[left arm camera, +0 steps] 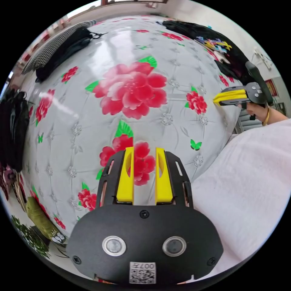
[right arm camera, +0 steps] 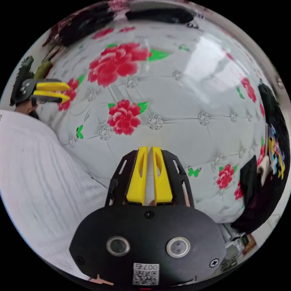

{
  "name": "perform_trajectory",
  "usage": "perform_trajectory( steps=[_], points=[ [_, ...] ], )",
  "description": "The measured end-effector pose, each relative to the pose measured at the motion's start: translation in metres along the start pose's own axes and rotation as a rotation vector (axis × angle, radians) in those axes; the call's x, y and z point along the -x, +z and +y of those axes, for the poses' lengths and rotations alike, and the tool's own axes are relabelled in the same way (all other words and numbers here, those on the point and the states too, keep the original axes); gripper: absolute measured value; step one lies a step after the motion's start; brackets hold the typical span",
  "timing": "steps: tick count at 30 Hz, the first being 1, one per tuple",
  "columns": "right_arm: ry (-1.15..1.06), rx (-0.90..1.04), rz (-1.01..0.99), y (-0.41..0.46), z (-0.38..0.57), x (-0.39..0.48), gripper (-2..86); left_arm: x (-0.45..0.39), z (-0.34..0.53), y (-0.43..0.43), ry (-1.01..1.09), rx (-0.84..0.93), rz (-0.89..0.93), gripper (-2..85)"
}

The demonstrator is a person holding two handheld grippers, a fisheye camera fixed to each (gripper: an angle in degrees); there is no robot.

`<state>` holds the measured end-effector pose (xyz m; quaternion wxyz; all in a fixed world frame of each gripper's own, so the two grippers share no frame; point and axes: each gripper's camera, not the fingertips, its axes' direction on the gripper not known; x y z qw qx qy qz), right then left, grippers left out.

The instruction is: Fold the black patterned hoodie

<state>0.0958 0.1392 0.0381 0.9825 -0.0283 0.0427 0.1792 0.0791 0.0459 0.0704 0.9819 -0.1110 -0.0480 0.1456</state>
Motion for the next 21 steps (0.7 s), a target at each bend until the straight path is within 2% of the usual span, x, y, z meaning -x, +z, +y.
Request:
perform_trajectory(
  steps=[2, 5, 8, 9, 11, 14, 16, 19, 21],
  points=[
    [0.049, -0.046, -0.019, -0.006, -0.002, 0.000, 1.6, -0.012, -0.019, 0.020, -0.002, 0.068, 0.016, 10.9],
    [-0.006, -0.102, -0.051, -0.016, -0.004, -0.001, 2.8, -0.017, -0.032, 0.028, -0.018, 0.066, -0.033, 11.2],
    [-0.054, -0.157, -0.203, -0.028, -0.006, -0.019, 5.3, -0.013, -0.041, 0.032, -0.031, 0.054, -0.019, 11.1],
    [-0.037, -0.193, -0.269, -0.034, -0.005, -0.030, 6.5, -0.013, -0.044, 0.033, -0.027, 0.056, -0.023, 11.1],
    [0.021, -0.303, -0.255, -0.056, 0.001, -0.055, 7.9, -0.015, -0.059, 0.035, -0.027, 0.093, -0.052, 11.1],
    [0.198, -0.483, -0.090, -0.110, 0.025, -0.134, 9.2, -0.015, -0.084, 0.039, -0.044, 0.173, -0.075, 11.1],
    [0.430, -0.611, 0.088, -0.161, 0.062, -0.231, 10.2, -0.011, -0.102, 0.042, -0.058, 0.242, -0.068, 11.1],
    [0.737, -0.703, 0.313, -0.226, 0.130, -0.366, 11.2, -0.002, -0.131, 0.048, -0.060, 0.356, -0.055, 11.4],
    [0.855, -0.706, 0.448, -0.262, 0.169, -0.431, 11.9, 0.002, -0.146, 0.051, -0.081, 0.410, -0.060, 11.5]
  ],
)
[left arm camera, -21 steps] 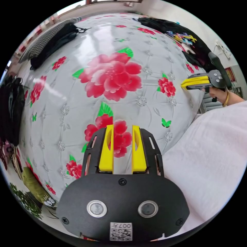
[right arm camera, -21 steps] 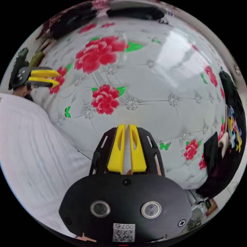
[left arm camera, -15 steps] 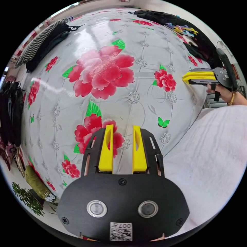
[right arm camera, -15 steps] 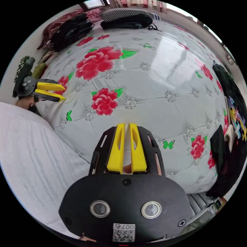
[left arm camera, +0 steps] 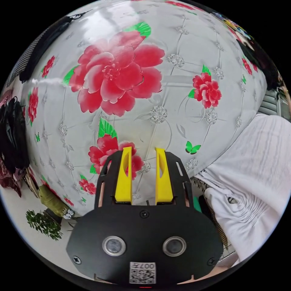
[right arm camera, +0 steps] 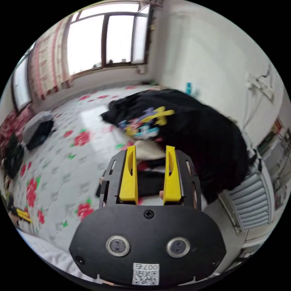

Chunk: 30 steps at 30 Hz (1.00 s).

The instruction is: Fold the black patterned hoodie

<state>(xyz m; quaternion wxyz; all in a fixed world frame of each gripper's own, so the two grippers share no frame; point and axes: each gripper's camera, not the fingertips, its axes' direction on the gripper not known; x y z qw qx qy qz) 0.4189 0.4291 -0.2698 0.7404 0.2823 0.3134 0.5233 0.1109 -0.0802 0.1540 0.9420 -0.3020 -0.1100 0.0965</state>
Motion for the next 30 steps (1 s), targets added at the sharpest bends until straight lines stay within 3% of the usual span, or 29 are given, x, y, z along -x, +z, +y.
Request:
perform_trajectory(
  steps=[5, 8, 14, 19, 22, 23, 26, 30],
  points=[
    [0.072, 0.105, 0.225, 0.035, -0.067, -0.130, 12.5, 0.002, -0.015, -0.006, -0.053, 0.049, -0.034, 11.2],
    [0.074, 0.315, 0.109, 0.084, -0.064, -0.157, 10.3, 0.009, -0.017, -0.009, -0.106, 0.063, -0.026, 10.8],
    [-0.012, 0.283, -0.001, 0.053, -0.036, -0.115, 3.0, 0.031, -0.005, -0.015, -0.251, 0.044, 0.019, 9.2],
    [-0.105, 0.161, -0.576, -0.042, 0.037, -0.013, 0.7, 0.047, 0.033, -0.019, -0.416, -0.075, 0.063, 7.5],
    [-0.176, 0.232, -0.880, -0.073, 0.066, 0.081, 0.2, 0.053, 0.074, -0.019, -0.520, -0.221, 0.093, 4.0],
    [-0.214, 0.240, -0.931, -0.083, 0.070, 0.102, 0.1, 0.059, 0.096, -0.018, -0.571, -0.317, 0.174, 1.3],
    [-0.432, 0.249, -1.105, -0.148, 0.084, 0.203, 0.0, 0.076, 0.152, -0.004, -0.592, -0.653, 0.689, -0.5],
    [-0.688, 0.233, -1.448, -0.245, 0.091, 0.298, 0.1, 0.072, 0.236, -0.015, -0.620, -1.046, 0.851, -0.9]
  ],
)
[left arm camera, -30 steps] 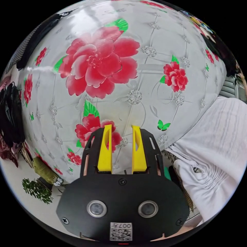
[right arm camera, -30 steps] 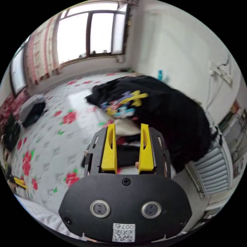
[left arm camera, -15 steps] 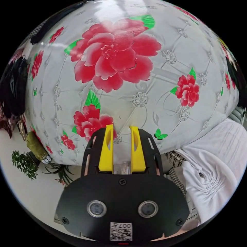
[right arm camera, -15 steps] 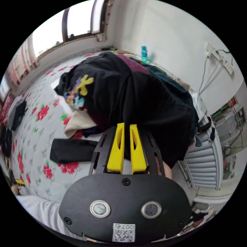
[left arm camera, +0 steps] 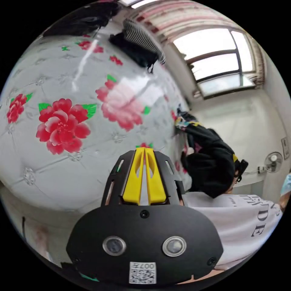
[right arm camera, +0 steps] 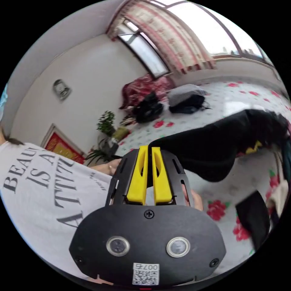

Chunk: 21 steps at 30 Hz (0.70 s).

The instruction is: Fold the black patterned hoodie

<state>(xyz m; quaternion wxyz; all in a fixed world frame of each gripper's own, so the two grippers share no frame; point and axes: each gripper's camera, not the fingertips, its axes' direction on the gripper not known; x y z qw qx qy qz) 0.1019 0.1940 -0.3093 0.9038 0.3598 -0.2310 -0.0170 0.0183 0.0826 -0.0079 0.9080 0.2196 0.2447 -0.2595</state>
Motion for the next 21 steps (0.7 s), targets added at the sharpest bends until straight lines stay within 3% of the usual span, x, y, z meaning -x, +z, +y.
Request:
perform_trajectory(
  steps=[4, 9, 12, 16, 21],
  points=[
    [-0.262, 0.075, -0.171, 0.084, -0.048, 0.107, 0.9, 0.001, 0.013, -0.050, 0.031, -0.062, 0.063, -1.0],
    [-0.406, 0.289, -0.315, 0.214, -0.048, 0.176, 2.9, 0.039, 0.026, -0.115, -0.057, -0.135, 0.043, -1.0],
    [-0.434, 0.213, -0.120, 0.229, -0.037, 0.168, 3.6, 0.076, 0.048, -0.159, -0.148, -0.151, -0.021, -1.0],
    [-0.366, 0.396, 0.274, 0.263, 0.005, 0.099, 4.4, 0.108, 0.069, -0.194, -0.212, -0.200, 0.065, -1.0],
    [-0.320, 0.626, 0.372, 0.303, 0.067, 0.055, 5.8, 0.129, 0.075, -0.207, -0.231, -0.156, 0.055, -1.0]
  ],
)
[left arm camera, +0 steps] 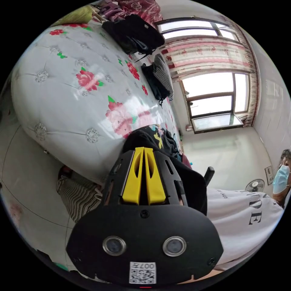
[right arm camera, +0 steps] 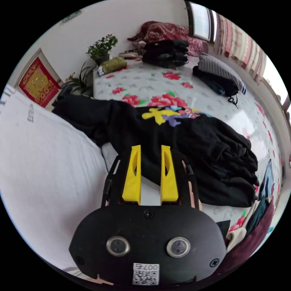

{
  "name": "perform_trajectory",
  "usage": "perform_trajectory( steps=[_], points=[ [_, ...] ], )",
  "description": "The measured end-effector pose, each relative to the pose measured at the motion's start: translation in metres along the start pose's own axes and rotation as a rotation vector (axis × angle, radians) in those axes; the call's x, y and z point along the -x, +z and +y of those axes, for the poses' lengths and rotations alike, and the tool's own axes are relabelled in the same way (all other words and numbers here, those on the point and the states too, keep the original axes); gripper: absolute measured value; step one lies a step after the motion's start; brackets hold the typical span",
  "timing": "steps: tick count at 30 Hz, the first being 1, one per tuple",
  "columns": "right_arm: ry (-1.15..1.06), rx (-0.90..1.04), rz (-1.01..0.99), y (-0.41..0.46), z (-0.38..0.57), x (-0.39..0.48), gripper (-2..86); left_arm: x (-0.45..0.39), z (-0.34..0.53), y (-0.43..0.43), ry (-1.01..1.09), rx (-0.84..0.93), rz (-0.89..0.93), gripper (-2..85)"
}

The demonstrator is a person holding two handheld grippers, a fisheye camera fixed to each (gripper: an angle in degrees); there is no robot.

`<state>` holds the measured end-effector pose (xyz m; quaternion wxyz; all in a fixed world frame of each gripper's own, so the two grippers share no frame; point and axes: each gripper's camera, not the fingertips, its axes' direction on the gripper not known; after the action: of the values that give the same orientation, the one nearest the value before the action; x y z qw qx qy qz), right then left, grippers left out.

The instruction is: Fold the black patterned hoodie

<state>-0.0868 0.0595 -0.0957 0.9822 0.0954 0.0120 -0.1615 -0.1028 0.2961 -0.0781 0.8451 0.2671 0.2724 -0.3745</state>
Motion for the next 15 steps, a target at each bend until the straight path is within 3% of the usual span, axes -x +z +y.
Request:
perform_trajectory(
  steps=[4, 8, 12, 15],
  points=[
    [-0.158, 0.055, 0.026, 0.051, -0.011, 0.041, 6.1, -0.006, -0.009, 0.012, 0.066, 0.136, -0.031, -1.0],
    [-0.202, 0.191, 0.018, 0.110, -0.029, 0.059, 4.8, -0.018, -0.023, 0.029, 0.092, 0.200, 0.106, -1.0],
    [0.044, 0.191, -0.104, 0.101, -0.050, 0.011, 1.1, -0.053, -0.030, 0.059, 0.199, 0.314, 0.254, -1.0],
    [0.171, -0.030, -0.137, 0.033, -0.043, -0.022, 0.2, -0.099, -0.025, 0.077, 0.390, 0.435, 0.332, -0.9]
  ],
)
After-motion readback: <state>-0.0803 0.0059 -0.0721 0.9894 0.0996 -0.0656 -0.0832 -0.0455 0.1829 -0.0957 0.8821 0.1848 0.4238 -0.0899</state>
